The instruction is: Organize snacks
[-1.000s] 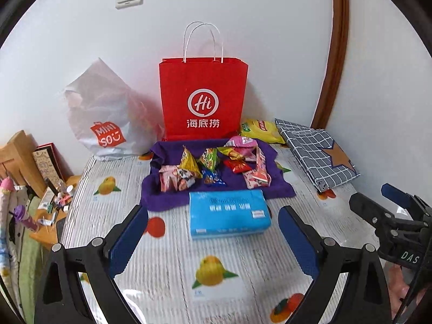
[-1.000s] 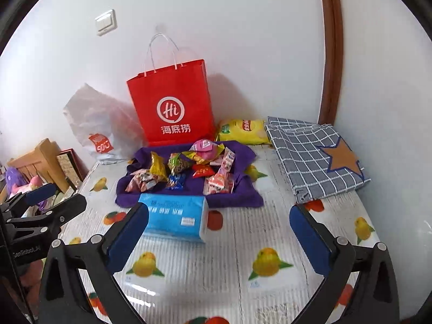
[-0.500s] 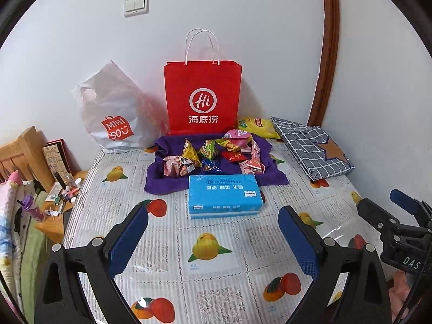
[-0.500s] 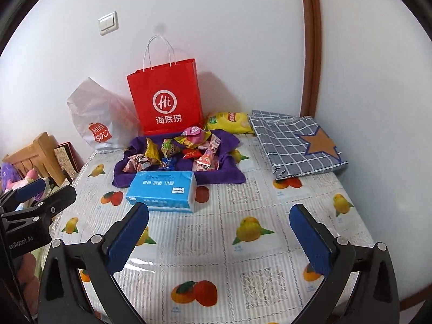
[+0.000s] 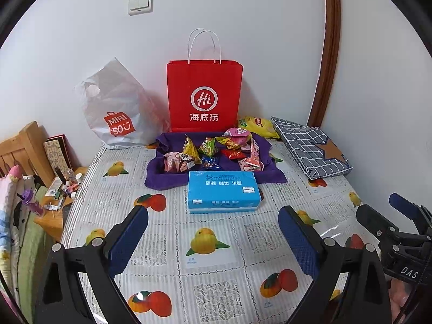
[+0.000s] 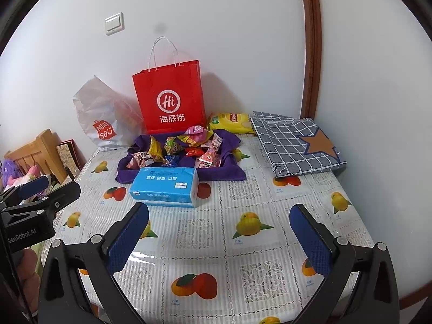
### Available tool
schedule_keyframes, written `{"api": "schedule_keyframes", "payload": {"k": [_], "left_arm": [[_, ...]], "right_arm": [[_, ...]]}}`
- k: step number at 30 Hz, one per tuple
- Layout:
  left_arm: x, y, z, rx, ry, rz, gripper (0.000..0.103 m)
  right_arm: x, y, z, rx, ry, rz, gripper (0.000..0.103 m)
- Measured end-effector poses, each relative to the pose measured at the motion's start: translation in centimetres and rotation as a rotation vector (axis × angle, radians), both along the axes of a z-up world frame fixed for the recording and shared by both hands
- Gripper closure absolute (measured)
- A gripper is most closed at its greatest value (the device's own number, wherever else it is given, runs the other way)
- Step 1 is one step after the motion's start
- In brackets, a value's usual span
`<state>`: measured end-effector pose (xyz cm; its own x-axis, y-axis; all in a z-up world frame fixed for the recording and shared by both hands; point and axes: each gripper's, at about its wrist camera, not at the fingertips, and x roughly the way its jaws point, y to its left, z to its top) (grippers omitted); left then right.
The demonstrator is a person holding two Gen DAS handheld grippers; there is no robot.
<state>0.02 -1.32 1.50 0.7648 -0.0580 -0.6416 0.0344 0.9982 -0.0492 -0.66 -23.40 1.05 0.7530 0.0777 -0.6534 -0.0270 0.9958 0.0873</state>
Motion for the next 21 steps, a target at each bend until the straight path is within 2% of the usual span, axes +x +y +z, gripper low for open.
{"api": "schedule_keyframes", "payload": {"k": [21], "left_arm": [[-0.02, 0.30, 0.07, -0.011, 0.001, 0.013, 0.005]], "right_arm": [[-0.21, 0.79, 0.21, -0.005, -0.001, 0.012, 0.000]]}}
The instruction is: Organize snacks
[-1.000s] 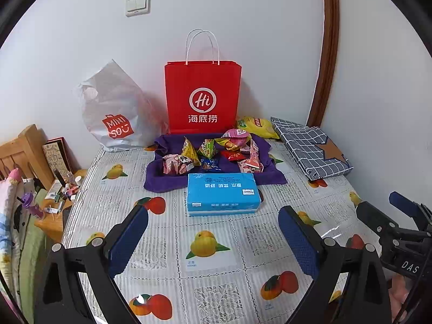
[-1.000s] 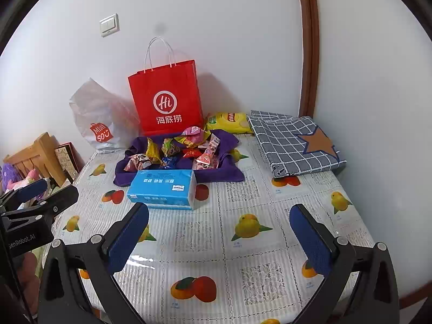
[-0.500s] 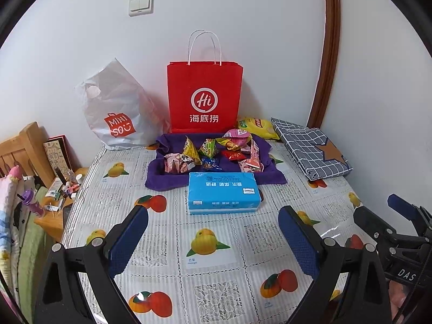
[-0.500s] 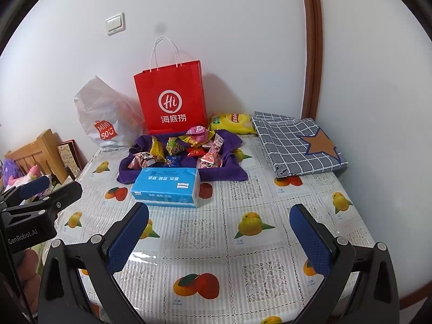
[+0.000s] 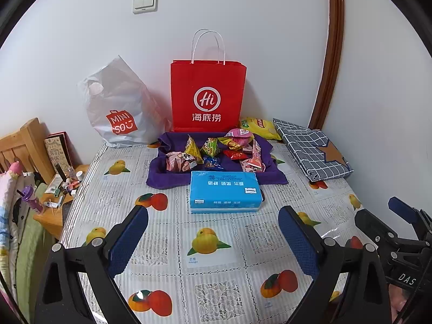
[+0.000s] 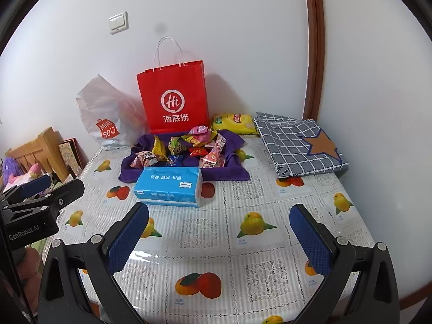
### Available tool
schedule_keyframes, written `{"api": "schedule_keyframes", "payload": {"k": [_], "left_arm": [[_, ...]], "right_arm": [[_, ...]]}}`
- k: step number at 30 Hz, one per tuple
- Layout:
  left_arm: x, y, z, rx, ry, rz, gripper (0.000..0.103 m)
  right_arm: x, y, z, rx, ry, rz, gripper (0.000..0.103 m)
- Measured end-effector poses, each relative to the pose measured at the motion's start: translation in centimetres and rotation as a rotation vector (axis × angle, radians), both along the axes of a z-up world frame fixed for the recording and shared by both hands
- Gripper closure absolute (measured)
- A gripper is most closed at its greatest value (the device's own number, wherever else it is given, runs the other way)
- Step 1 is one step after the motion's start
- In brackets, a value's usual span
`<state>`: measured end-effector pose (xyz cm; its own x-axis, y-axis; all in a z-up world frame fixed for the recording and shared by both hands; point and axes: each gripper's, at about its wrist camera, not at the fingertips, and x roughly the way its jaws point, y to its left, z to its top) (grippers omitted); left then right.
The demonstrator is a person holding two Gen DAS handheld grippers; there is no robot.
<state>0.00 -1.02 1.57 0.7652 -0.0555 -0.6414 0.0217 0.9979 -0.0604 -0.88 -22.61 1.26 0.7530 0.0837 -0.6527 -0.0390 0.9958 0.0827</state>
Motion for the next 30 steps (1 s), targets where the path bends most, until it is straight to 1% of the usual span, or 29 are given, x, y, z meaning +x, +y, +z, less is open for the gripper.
{"api": "schedule_keyframes", "payload": {"k": [30], "left_arm": [[-0.17, 0.13, -0.03, -0.003, -0.001, 0.004, 0.005]], "right_arm": [[-0.29, 0.31, 0.31, 0.003, -0.004, 0.000, 0.000]]}}
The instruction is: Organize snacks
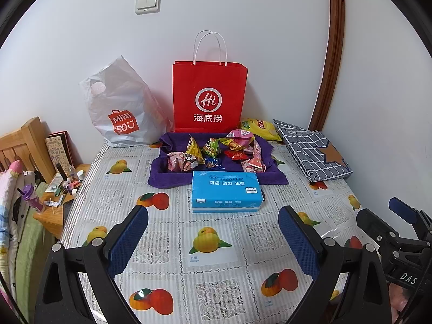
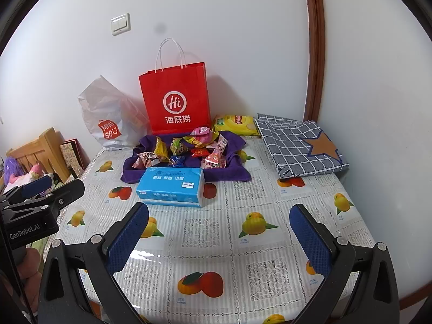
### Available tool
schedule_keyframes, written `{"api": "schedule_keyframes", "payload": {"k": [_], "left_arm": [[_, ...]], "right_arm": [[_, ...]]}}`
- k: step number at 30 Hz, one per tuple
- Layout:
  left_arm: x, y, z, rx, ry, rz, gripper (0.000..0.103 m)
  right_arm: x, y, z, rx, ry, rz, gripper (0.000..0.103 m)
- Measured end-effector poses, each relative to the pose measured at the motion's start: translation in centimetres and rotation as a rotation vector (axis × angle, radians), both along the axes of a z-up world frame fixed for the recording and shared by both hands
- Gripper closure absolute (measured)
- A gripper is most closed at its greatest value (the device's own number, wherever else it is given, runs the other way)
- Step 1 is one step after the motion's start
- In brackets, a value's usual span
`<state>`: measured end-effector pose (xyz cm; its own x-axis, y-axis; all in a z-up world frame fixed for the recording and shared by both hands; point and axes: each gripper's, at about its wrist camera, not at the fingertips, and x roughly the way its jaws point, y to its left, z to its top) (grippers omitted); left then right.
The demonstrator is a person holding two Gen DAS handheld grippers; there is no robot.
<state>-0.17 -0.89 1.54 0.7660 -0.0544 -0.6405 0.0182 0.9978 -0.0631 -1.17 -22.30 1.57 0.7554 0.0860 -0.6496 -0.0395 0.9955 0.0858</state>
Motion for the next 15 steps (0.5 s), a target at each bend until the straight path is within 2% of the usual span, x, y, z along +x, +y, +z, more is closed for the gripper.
{"api": "schedule_keyframes", "payload": {"k": [15], "left_arm": [[-0.10, 0.00, -0.01, 0.001, -0.005, 0.003, 0.005]], "right_arm": [[-0.17, -0.16, 0.17, 0.002, -0.004, 0.003, 0.000]]}}
